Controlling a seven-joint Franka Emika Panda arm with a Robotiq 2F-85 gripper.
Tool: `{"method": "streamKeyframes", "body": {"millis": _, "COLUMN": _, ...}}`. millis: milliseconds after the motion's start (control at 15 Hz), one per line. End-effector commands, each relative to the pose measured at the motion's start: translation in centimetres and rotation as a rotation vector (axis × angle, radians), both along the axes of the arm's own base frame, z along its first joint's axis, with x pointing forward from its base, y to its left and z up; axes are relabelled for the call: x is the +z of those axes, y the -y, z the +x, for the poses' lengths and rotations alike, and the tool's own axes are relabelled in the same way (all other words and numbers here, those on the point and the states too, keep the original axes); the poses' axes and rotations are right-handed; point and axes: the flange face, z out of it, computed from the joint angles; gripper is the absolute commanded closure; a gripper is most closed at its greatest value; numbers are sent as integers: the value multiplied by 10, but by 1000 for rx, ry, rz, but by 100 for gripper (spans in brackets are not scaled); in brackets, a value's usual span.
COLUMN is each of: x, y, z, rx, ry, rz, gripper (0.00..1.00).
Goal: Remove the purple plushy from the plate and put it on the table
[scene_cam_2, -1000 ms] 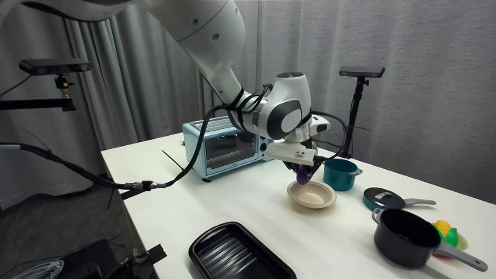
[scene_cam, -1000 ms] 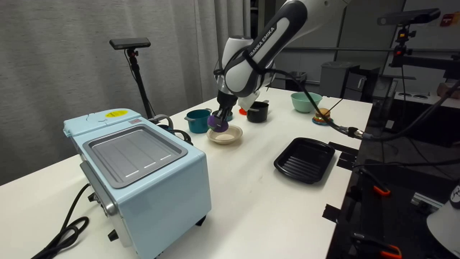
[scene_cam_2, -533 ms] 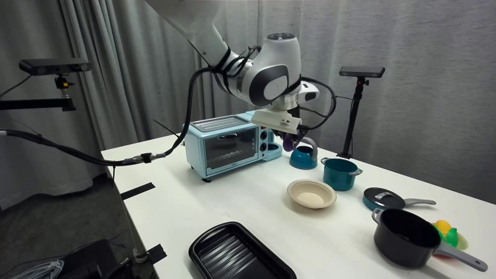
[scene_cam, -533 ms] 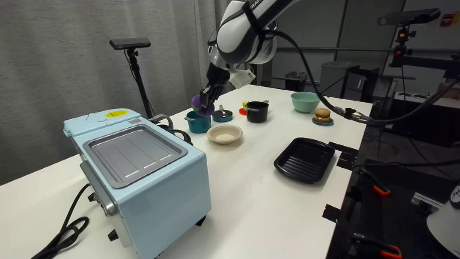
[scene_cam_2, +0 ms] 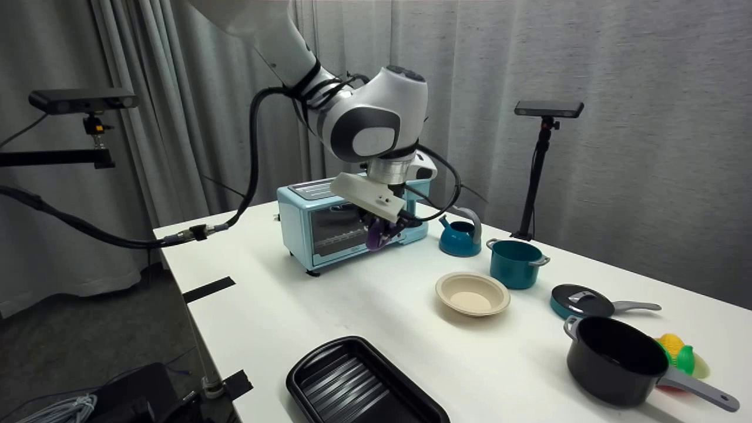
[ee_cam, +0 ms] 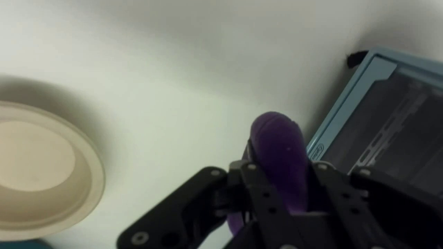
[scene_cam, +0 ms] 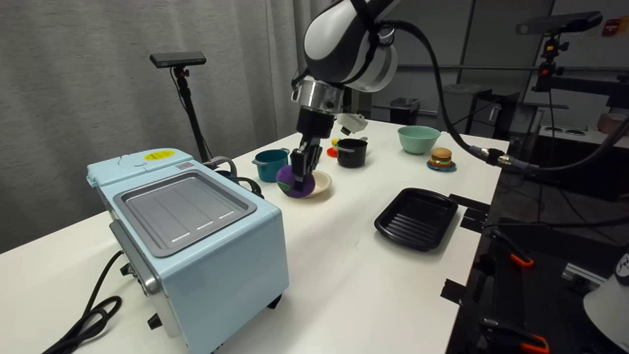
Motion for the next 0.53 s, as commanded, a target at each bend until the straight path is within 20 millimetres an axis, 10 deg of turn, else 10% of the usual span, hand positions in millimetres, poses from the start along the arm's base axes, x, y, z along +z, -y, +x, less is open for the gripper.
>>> {"method": "streamKeyframes", "body": {"millis": 0, "x": -20, "y": -3, "z": -43, "rx": 56, "ry": -110, "rz": -2, "gripper": 94}}
{"method": "streamKeyframes", "body": {"millis": 467, "x": -62, "y": 3, "z": -104, "rx": 125, "ry": -264, "rz": -52, "gripper": 94}}
